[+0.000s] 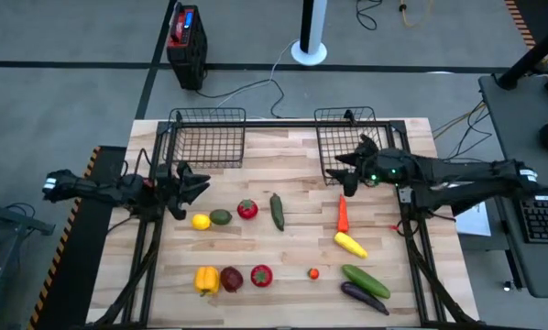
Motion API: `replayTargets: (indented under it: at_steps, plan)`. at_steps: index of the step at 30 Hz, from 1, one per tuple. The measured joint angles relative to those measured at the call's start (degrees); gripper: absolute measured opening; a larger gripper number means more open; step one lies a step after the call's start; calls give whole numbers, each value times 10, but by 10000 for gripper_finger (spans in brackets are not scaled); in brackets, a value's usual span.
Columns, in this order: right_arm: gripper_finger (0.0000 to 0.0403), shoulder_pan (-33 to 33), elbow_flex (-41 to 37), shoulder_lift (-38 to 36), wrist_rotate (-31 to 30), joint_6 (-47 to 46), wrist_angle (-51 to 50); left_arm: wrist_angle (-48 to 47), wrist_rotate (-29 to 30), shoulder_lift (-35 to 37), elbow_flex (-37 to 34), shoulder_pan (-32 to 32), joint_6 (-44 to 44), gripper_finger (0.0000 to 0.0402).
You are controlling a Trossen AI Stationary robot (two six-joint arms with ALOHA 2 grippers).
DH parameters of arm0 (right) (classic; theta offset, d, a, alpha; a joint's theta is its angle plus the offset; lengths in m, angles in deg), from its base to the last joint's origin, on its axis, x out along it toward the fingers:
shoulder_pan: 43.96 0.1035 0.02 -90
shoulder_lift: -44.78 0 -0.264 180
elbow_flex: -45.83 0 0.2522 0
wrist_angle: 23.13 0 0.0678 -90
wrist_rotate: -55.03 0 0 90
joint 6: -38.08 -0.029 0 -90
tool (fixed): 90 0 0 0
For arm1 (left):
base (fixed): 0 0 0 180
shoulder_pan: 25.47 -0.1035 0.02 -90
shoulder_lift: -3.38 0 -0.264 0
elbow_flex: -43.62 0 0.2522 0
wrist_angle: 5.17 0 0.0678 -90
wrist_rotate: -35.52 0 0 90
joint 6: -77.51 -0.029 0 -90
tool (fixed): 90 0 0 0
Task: Sort produce into baskets
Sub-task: Put the green chili pepper into the left black wire basket
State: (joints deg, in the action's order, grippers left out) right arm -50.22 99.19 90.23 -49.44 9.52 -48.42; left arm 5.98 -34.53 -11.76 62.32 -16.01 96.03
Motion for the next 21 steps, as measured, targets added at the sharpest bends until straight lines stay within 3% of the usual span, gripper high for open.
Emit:
replayTargets:
  at_steps: [4, 8, 13, 21]
  plan:
    - [320, 0, 84, 57, 18, -45, -96, -50, -1, -54, 66, 3, -47, 115]
    - [319, 13, 170, 116, 56, -53, -171, -196, -14, -112, 159, 3, -109, 115]
    - [309, 61, 288, 212, 55, -57, -270, -347, -15, -185, 255, 4, -129, 115]
    - [297, 127, 454, 381, 47, -115, -418, -408, -9, -253, 322, 46, -110, 115]
